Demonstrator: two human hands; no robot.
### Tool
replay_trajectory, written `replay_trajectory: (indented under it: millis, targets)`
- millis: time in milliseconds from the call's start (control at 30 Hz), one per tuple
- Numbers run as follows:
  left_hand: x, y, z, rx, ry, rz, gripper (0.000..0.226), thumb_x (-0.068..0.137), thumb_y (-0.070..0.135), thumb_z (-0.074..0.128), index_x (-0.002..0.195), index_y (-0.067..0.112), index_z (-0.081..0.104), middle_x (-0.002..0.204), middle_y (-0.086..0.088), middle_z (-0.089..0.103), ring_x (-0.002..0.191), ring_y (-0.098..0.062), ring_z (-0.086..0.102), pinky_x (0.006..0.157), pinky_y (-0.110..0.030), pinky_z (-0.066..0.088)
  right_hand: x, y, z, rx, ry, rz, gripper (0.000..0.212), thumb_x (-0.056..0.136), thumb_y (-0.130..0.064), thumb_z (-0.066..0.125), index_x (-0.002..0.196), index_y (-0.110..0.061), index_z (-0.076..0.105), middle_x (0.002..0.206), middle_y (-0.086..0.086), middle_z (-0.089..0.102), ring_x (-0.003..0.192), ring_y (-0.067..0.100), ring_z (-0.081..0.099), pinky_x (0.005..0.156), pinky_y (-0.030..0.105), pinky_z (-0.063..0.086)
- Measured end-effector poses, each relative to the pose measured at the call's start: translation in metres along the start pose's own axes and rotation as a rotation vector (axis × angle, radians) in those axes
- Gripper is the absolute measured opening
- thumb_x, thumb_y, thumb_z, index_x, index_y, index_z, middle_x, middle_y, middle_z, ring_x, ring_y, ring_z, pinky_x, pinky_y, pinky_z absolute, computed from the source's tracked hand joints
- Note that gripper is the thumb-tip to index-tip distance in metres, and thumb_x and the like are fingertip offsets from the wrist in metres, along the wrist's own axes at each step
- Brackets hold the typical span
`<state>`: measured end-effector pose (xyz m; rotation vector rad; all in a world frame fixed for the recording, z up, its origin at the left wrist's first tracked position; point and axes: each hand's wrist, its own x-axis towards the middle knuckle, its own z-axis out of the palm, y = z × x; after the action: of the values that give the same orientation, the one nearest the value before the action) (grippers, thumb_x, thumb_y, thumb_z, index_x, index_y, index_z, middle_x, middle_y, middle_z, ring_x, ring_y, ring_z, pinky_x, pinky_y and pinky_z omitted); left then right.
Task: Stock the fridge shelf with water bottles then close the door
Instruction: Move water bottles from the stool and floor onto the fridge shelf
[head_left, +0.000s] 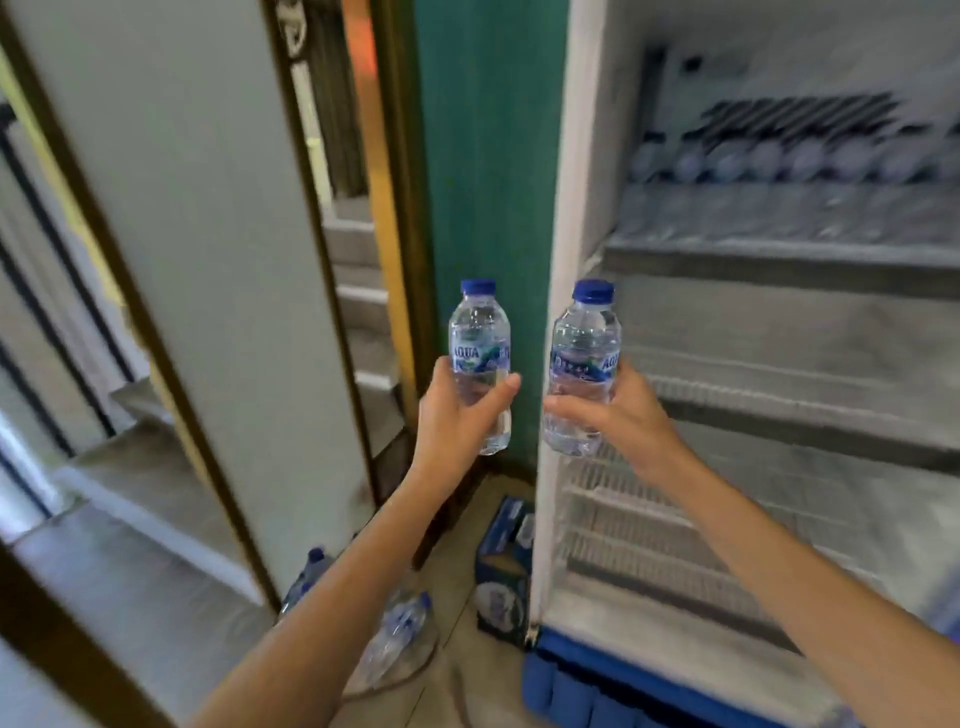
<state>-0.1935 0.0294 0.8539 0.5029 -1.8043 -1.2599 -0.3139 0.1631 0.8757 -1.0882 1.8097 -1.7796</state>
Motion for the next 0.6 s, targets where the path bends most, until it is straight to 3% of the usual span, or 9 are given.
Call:
replay_trajectory:
  millis: [67,200,367,433,500,600]
  targets:
    - [0.034,0.035,0.039,-0.05,-0.058,0.064,0.041,0.083,0.034,0.07,0.114,0.016,0.051,0.097,0.006,0.068,0.082,0.003,0.067,0.072,-0.016,0.054,0.019,-0.026,-0.042,-0.036,0.061,-0.047,0.053,0.073,-0.007,0.08,0.121,-0.014,0.058,0.105,0.002,0.073,0.092,0.012,0.071,0.08,0.027,0.057]
    - [0.095,0.087,0.113,-0.102,-0.157,0.161,0.041,0.082,0.044,0.068,0.111,0.024,0.047,0.105,0.004,0.065,0.094,-0.011,0.067,0.086,-0.039,0.056,0.058,-0.071,-0.123,-0.092,0.207,-0.129,0.043,0.075,-0.008,0.079,0.114,-0.011,0.061,0.099,0.003,0.073,0.088,0.013,0.071,0.079,0.024,0.058]
    - [0.152,0.122,0.187,-0.132,-0.218,0.198,0.051,0.081,0.043,0.07,0.118,0.018,0.045,0.109,0.008,0.061,0.101,-0.011,0.062,0.092,-0.036,0.051,0.106,-0.094,-0.209,-0.025,0.321,-0.121,0.029,0.076,-0.013,0.078,0.103,-0.008,0.067,0.09,0.005,0.073,0.085,0.018,0.071,0.087,0.037,0.056]
    - [0.175,0.12,0.211,-0.152,-0.242,0.189,0.058,0.075,0.047,0.073,0.117,0.018,0.045,0.112,0.004,0.062,0.103,-0.015,0.063,0.094,-0.043,0.051,0.124,-0.094,-0.235,0.007,0.363,-0.103,0.03,0.074,-0.014,0.081,0.101,-0.012,0.068,0.094,0.007,0.074,0.09,0.023,0.071,0.091,0.042,0.055]
    - [0.196,0.117,0.232,-0.148,-0.26,0.165,0.067,0.068,0.05,0.074,0.119,0.017,0.045,0.116,0.001,0.062,0.105,-0.019,0.063,0.094,-0.047,0.051,0.14,-0.091,-0.255,0.022,0.403,-0.072,0.029,0.074,-0.012,0.08,0.099,-0.015,0.067,0.101,0.009,0.074,0.09,0.023,0.071,0.084,0.035,0.058]
    - [0.226,0.105,0.259,-0.074,-0.306,0.14,0.068,0.074,0.038,0.077,0.126,0.013,0.043,0.12,-0.001,0.059,0.111,-0.019,0.058,0.099,-0.045,0.047,0.169,-0.077,-0.276,0.031,0.444,-0.026,0.043,0.074,-0.007,0.08,0.114,-0.008,0.063,0.105,0.008,0.072,0.082,0.014,0.071,0.06,0.017,0.055]
